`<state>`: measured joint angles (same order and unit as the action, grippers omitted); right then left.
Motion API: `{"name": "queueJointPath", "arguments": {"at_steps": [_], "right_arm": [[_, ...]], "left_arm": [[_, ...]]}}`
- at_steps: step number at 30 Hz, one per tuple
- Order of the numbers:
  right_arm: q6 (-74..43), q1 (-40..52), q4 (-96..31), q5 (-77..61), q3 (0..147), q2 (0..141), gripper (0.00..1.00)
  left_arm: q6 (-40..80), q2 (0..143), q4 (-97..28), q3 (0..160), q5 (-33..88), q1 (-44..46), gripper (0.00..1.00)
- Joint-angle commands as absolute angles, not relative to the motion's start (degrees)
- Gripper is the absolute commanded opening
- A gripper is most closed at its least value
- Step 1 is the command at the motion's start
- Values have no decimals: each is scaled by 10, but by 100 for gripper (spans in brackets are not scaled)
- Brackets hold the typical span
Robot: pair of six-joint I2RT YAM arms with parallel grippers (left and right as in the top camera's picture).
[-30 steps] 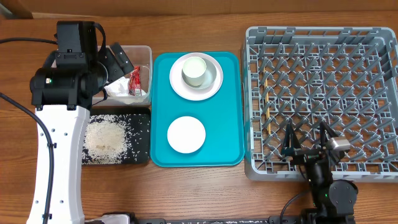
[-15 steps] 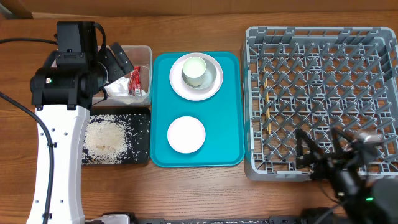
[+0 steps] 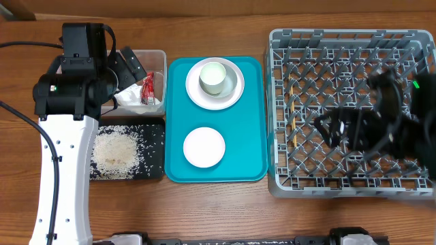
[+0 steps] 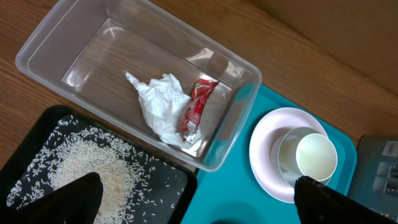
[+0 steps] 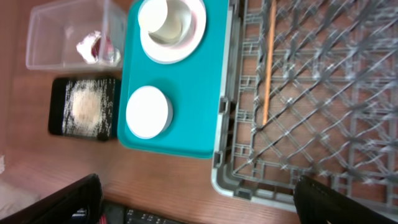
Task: Sort waste into correct bins and load items into the dishwasher
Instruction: 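Raise the right gripper and move it over the dish rack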
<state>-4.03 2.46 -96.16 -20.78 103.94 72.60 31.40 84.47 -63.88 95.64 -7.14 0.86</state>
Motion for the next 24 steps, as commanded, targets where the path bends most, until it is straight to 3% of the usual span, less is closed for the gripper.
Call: {"name": "queueJointPath", "arguments": {"at_steps": [1, 4, 7, 8, 14, 24], "right_arm": [[-11, 25, -970, -293, 1064, 772, 100], [1, 25, -937, -374, 1064, 800, 84], [-14, 25, -875, -422, 1064, 808, 52], [-32, 26, -855, -420, 1064, 808, 48], [-63, 48, -799, -332, 1067, 823, 51], [-42, 196, -737, -157, 1110, 952, 52]], "left_arm": [[317, 848, -639, 965, -75, 8, 100], [317, 848, -639, 965, -75, 8, 100], [317, 848, -639, 965, -75, 8, 100], [317, 848, -639, 965, -75, 8, 100], [317, 848, -639, 965, -75, 8, 100], [317, 848, -639, 965, -75, 8, 100]]}}
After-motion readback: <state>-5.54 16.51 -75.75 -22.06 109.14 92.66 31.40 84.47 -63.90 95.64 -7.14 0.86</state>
